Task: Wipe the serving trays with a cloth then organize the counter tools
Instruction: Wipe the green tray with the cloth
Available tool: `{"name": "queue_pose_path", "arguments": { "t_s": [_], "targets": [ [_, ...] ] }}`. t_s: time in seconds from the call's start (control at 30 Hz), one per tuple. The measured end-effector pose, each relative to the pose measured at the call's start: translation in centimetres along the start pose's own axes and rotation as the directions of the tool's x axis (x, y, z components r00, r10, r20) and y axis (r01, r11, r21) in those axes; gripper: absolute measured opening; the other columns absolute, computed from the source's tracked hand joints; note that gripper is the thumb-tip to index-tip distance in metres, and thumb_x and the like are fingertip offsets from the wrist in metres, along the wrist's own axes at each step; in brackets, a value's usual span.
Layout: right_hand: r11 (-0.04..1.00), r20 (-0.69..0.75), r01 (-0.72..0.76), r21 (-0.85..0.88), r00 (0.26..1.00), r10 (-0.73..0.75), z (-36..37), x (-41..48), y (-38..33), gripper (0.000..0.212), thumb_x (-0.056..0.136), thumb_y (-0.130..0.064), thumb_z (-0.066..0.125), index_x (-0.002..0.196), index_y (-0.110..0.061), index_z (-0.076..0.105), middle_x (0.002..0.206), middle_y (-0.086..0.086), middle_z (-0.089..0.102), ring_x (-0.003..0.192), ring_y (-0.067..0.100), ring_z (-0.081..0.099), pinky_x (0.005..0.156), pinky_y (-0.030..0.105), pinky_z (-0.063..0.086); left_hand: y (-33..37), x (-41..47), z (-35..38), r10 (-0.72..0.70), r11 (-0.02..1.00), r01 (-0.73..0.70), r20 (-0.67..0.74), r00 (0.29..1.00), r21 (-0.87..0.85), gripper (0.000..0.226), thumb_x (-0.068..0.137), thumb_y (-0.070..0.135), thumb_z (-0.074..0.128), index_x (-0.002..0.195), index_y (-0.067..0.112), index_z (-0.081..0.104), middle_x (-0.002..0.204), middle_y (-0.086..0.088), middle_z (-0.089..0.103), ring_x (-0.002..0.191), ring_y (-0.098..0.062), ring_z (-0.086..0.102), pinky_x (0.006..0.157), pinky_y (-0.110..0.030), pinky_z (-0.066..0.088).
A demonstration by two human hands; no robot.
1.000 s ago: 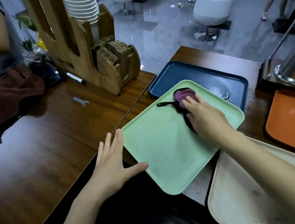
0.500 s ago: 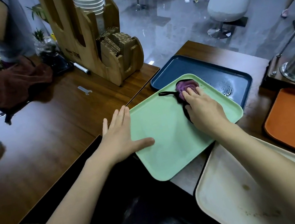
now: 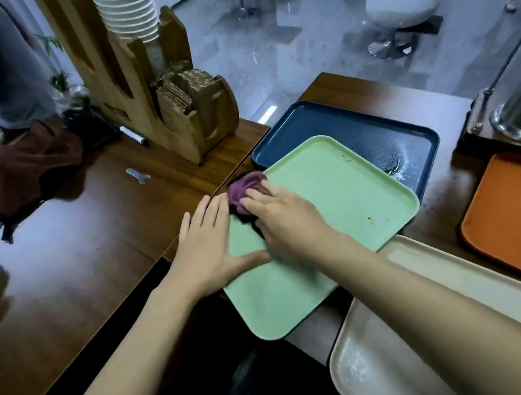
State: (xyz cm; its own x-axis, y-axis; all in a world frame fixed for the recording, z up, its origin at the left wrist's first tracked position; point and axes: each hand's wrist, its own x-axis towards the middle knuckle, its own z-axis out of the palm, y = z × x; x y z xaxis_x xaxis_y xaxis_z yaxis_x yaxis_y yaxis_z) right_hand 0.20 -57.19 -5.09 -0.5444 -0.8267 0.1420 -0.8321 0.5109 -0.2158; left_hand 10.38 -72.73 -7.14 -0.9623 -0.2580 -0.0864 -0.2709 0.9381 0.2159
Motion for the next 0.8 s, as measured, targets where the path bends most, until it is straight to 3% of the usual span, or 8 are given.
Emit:
{"name": "queue_pose_path", "arguments": {
  "t_s": [0.1, 0.23, 0.43, 0.53, 0.67, 0.8],
  "targets": [
    [0.997, 0.001, 0.052, -0.064, 0.999, -0.053, 1.1, 0.8, -1.2, 0.046, 0.088, -0.027, 0.061, 0.132, -0.018, 0.055, 0.139, 0.001, 0.056, 0.132, 0.026, 0.043, 0.106, 0.038, 0.041, 0.0, -0.1, -0.1, -0.015, 1.0, 0.015, 0.006, 1.0, -0.002, 0.149, 0.049, 0.111, 0.011, 0.164, 0.017, 0.0, 0.172, 0.001, 0.003, 0.158, -0.015, -0.007, 0.128, -0.05, 0.001],
    [0.993, -0.024, 0.0, -0.116, 1.0, -0.003, 1.5, 1.0, -0.3, 0.05, 0.092, -0.029, 0.058, 0.141, -0.017, 0.052, 0.148, 0.002, 0.053, 0.141, 0.027, 0.041, 0.112, 0.037, 0.035, 0.0, -0.1, -0.1, -0.024, 0.999, 0.023, 0.012, 1.0, 0.029, 0.145, 0.053, 0.11, 0.009, 0.163, 0.017, -0.005, 0.172, 0.002, 0.001, 0.158, -0.016, -0.004, 0.128, -0.051, 0.002],
    [0.939, -0.136, -0.314, -0.138, 0.945, 0.296, -0.7, 1.7, 5.9, 0.051, 0.1, -0.026, 0.048, 0.148, -0.01, 0.042, 0.153, 0.006, 0.045, 0.145, 0.029, 0.034, 0.117, 0.039, 0.029, -0.3, -0.3, -0.3, -0.028, 0.999, 0.027, 0.052, 0.998, 0.028, 0.144, 0.051, 0.11, 0.003, 0.161, 0.019, -0.016, 0.172, 0.0, -0.006, 0.158, -0.019, -0.01, 0.126, -0.055, -0.004],
    [0.917, -0.154, -0.373, -0.145, 0.924, 0.351, -1.8, 2.1, 8.0, 0.046, 0.1, -0.026, 0.047, 0.144, -0.012, 0.045, 0.148, 0.003, 0.048, 0.14, 0.025, 0.036, 0.112, 0.036, 0.034, -0.3, 0.0, -0.4, -0.031, 0.999, 0.031, 0.062, 0.998, 0.013, 0.144, 0.051, 0.11, 0.002, 0.16, 0.019, -0.018, 0.171, 0.001, -0.008, 0.157, -0.018, -0.012, 0.126, -0.055, -0.006],
    [0.918, -0.169, -0.386, -0.091, 0.914, 0.368, -1.3, 2.1, 7.2, 0.046, 0.098, -0.021, 0.053, 0.143, -0.011, 0.048, 0.147, 0.004, 0.051, 0.141, 0.029, 0.037, 0.114, 0.035, 0.034, -0.3, 0.2, -0.1, -0.029, 0.999, 0.027, 0.055, 0.998, 0.039, 0.142, 0.055, 0.11, 0.005, 0.159, 0.018, -0.022, 0.171, 0.0, -0.011, 0.157, -0.018, -0.016, 0.125, -0.055, -0.011],
    [0.962, -0.223, -0.261, -0.082, 0.945, 0.238, 0.0, 1.4, 4.1, 0.051, 0.086, -0.016, 0.07, 0.135, -0.013, 0.059, 0.138, 0.0, 0.061, 0.133, 0.025, 0.05, 0.106, 0.03, 0.043, -0.4, 0.2, 0.2, -0.016, 0.998, 0.015, 0.016, 1.0, 0.057, 0.141, 0.057, 0.109, 0.001, 0.16, 0.015, -0.018, 0.172, -0.002, -0.007, 0.157, -0.019, -0.013, 0.125, -0.054, -0.011]
  ]
}}
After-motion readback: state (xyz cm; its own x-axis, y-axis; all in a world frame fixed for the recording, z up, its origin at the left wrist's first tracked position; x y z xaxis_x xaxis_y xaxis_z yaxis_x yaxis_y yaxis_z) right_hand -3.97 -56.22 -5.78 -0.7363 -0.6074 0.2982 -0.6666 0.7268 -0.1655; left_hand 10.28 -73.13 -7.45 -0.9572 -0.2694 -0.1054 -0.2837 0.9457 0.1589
